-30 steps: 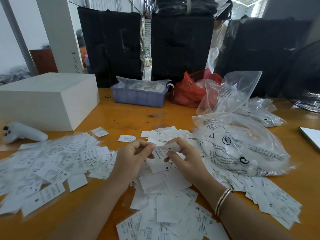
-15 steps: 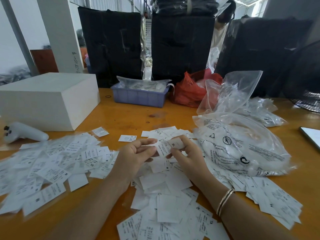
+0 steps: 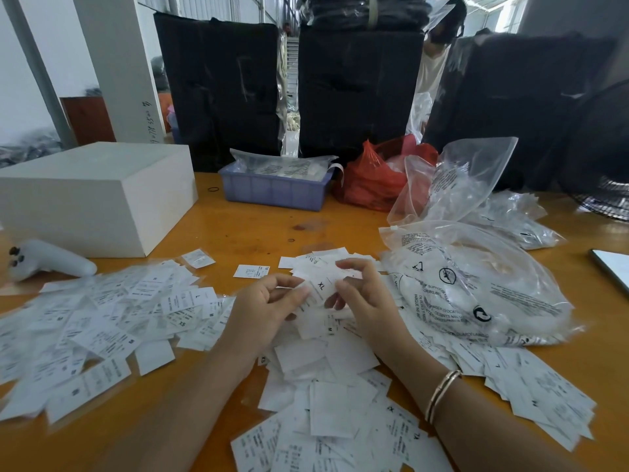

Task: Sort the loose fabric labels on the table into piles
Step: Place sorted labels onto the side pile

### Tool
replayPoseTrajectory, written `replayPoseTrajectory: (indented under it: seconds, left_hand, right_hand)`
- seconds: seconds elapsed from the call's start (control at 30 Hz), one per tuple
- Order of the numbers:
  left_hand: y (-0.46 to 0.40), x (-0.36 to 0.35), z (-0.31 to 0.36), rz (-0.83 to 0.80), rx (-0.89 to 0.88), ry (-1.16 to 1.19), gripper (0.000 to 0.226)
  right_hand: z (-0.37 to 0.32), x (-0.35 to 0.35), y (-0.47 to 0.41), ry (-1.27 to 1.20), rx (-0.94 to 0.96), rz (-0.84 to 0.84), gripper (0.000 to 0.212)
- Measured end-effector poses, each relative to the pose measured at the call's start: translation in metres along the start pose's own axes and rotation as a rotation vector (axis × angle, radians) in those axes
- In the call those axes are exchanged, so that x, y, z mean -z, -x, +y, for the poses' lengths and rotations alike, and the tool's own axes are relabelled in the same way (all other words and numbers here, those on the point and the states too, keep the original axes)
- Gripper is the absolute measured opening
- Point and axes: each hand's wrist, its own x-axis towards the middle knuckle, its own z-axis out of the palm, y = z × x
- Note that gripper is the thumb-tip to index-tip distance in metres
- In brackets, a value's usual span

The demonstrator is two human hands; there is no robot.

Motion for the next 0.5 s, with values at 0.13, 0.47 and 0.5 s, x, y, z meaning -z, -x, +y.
replayPoseTrajectory:
  seconds: [0.13, 0.47, 0.5]
  left_hand:
    - [0.000, 0.000, 0.000, 0.003, -0.012, 0.009, 0.006]
    - [-0.001, 0.001, -0.003, 0.015, -0.109, -0.154, 0.007]
    - [-0.002, 0.003, -0.003, 0.059, -0.103, -0.150, 0.007]
  right_hand:
    - [0.001, 0.000, -0.001, 0.158, 0.070, -0.008, 0.022]
    - [0.000, -0.010, 0.006, 0.517, 0.244, -0.021, 0.012]
    - [-0.003, -0.009, 0.006, 0.541, 0.274, -0.003, 0.017]
